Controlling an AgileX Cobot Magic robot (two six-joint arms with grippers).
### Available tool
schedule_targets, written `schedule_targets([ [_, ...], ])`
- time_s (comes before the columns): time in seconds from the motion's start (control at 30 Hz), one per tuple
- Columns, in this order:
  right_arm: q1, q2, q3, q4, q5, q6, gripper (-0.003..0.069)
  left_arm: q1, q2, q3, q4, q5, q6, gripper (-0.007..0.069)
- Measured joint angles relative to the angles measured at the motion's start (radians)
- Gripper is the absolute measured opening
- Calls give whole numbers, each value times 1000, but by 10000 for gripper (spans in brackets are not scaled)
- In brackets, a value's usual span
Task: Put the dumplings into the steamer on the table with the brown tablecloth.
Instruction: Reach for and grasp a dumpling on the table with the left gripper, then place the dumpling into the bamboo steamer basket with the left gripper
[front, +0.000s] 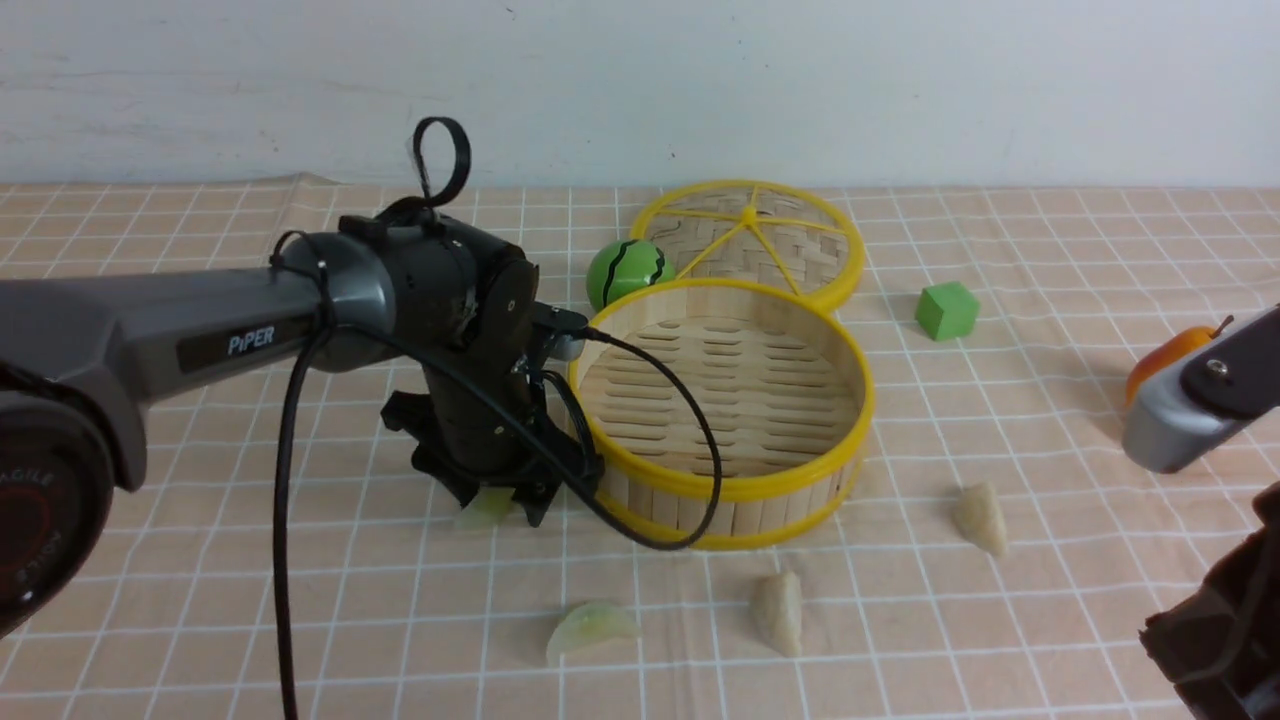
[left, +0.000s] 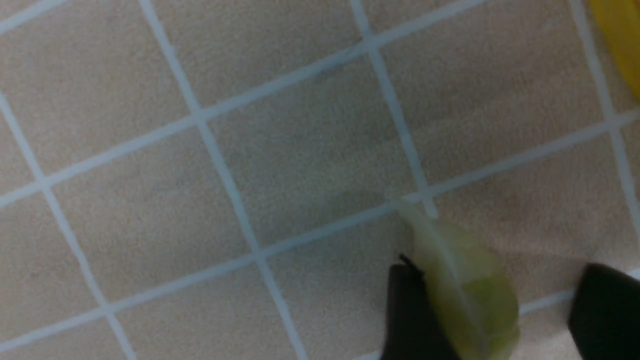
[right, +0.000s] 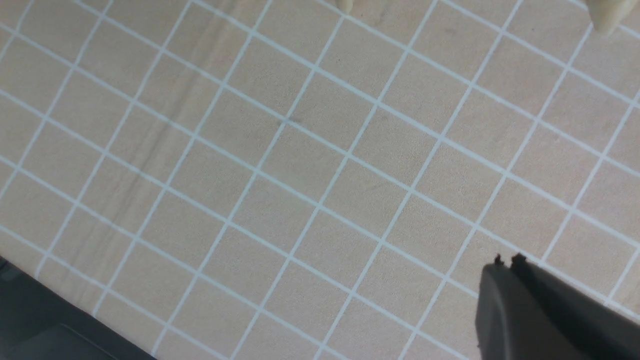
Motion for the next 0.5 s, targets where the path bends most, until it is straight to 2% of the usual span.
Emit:
schedule_targets([
  [0.1, 0, 0, 0, 0, 0, 1, 1, 0, 1, -8, 7, 7, -10, 185],
  [0.27, 0, 0, 0, 0, -1, 2, 0, -4, -14, -56, 11, 97, -11, 204],
  [0.33, 0, 0, -1, 0, 0, 2, 0, -29, -64, -138, 10, 163, -14, 204],
  [0.5, 0, -12, -23, 0, 11, 2, 0, -124, -97, -296, 5, 161, -28, 204],
])
